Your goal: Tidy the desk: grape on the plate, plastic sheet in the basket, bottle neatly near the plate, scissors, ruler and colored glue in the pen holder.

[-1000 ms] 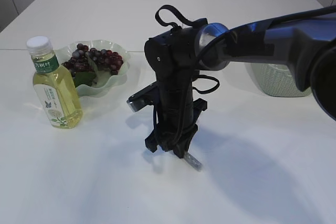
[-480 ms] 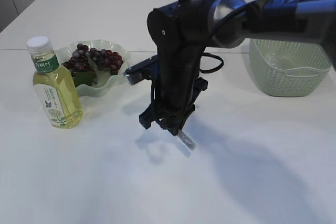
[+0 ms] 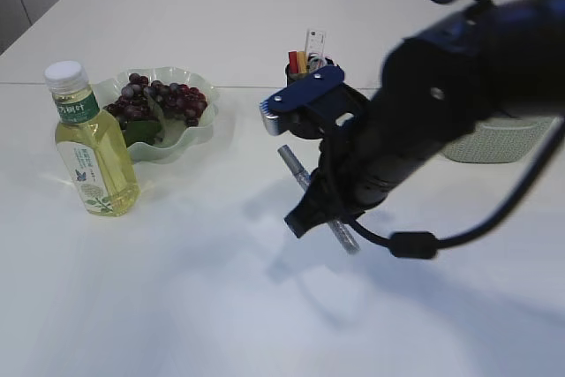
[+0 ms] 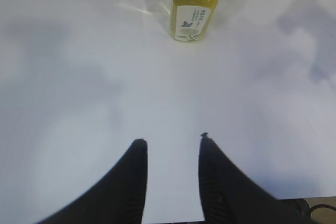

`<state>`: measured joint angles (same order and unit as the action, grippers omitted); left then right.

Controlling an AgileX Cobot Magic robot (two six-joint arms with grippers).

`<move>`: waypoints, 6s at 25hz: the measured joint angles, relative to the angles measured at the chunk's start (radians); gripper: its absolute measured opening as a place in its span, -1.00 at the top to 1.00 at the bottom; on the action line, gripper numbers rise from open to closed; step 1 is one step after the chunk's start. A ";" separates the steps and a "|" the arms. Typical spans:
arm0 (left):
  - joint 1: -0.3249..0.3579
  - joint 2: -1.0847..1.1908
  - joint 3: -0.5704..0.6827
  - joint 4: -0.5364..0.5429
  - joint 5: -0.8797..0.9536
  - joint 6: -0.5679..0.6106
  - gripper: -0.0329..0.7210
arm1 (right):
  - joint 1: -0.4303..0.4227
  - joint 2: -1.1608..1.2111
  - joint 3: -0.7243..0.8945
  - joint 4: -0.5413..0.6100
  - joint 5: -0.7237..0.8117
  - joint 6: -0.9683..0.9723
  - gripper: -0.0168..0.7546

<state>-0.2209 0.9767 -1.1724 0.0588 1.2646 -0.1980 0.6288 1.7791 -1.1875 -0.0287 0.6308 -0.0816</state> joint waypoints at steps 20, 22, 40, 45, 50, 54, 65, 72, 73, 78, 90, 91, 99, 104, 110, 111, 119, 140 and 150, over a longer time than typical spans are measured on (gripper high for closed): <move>0.000 0.000 0.000 -0.012 0.000 0.000 0.27 | -0.206 -0.165 0.212 0.034 -0.917 0.003 0.83; 0.000 0.000 0.000 -0.012 0.000 0.000 0.27 | -0.230 -0.112 0.139 0.036 -0.932 0.003 0.83; 0.000 0.000 0.000 -0.012 -0.022 0.000 0.27 | -0.268 0.359 -0.391 0.043 -0.771 0.003 0.83; 0.000 0.000 0.000 -0.012 -0.022 0.000 0.27 | -0.298 0.363 -0.392 0.070 -0.771 0.003 0.83; 0.000 0.000 0.000 -0.012 -0.022 0.000 0.27 | -0.300 0.363 -0.392 0.072 -0.771 0.003 0.83; 0.000 0.000 0.000 -0.012 -0.022 0.000 0.27 | -0.300 0.363 -0.392 0.072 -0.771 0.003 0.83; 0.000 0.000 0.000 -0.012 -0.022 0.000 0.23 | -0.300 0.377 -0.411 0.072 -0.803 0.003 0.83; 0.000 0.000 0.000 -0.012 -0.021 0.000 0.26 | -0.300 0.416 -0.445 0.070 -0.791 0.003 0.82; 0.000 0.000 0.000 -0.012 -0.021 0.000 0.26 | -0.300 0.416 -0.447 0.070 -0.789 0.003 0.82; 0.000 0.000 0.000 -0.012 -0.021 0.000 0.26 | -0.300 0.416 -0.449 0.070 -0.770 0.003 0.77; 0.000 0.000 0.000 -0.012 -0.020 0.001 0.17 | -0.300 0.416 -0.452 0.070 -0.719 0.063 0.09; 0.000 0.000 0.000 -0.012 -0.019 0.001 0.21 | -0.300 0.416 -0.452 0.070 -0.717 0.065 0.07; 0.000 0.000 0.000 -0.012 -0.013 0.001 0.24 | -0.290 0.359 -0.452 0.070 -0.618 0.072 0.05; 0.000 -0.003 0.000 -0.012 -0.077 0.016 0.21 | -0.289 0.229 -0.452 0.070 -0.366 0.072 0.05; 0.000 -0.044 0.000 -0.012 -0.133 0.037 -0.19 | -0.289 0.023 -0.452 0.117 -0.083 0.072 0.04; 0.000 -0.052 0.000 -0.012 -0.133 0.037 -0.27 | -0.289 -0.014 -0.452 0.132 -0.032 0.072 0.04; 0.000 -0.157 0.000 -0.012 -0.096 0.041 -0.39 | -0.289 -0.228 -0.452 0.271 0.405 0.045 -0.09; 0.000 -0.632 -0.003 -0.158 0.010 0.172 -0.41 | -0.289 -0.910 -0.056 0.186 0.563 -0.036 -0.10; 0.000 -0.805 0.132 -0.278 0.010 0.212 -0.40 | -0.289 -1.448 0.240 0.105 0.561 -0.050 -0.10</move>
<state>-0.2209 0.1714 -1.0408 -0.2194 1.2749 0.0144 0.3396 0.3313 -0.9478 0.0760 1.1922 -0.1313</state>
